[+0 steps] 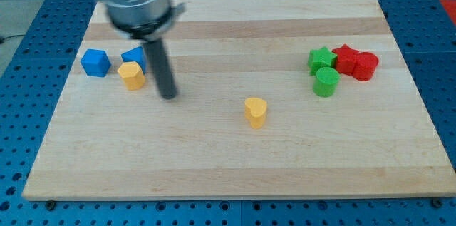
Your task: Place the yellow heart diagonally to the top right of the yellow hexagon
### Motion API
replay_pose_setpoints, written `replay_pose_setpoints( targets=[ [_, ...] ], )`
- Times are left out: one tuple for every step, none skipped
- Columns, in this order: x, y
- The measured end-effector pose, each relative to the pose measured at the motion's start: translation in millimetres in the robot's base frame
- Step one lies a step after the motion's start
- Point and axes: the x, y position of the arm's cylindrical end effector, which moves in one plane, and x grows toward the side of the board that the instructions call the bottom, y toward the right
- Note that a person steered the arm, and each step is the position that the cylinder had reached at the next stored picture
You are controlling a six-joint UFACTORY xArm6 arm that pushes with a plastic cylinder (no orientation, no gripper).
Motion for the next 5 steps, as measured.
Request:
replay_pose_setpoints(
  targets=[
    [-1,93],
    [25,155],
    [72,143],
    [43,77],
    [11,23]
  ],
)
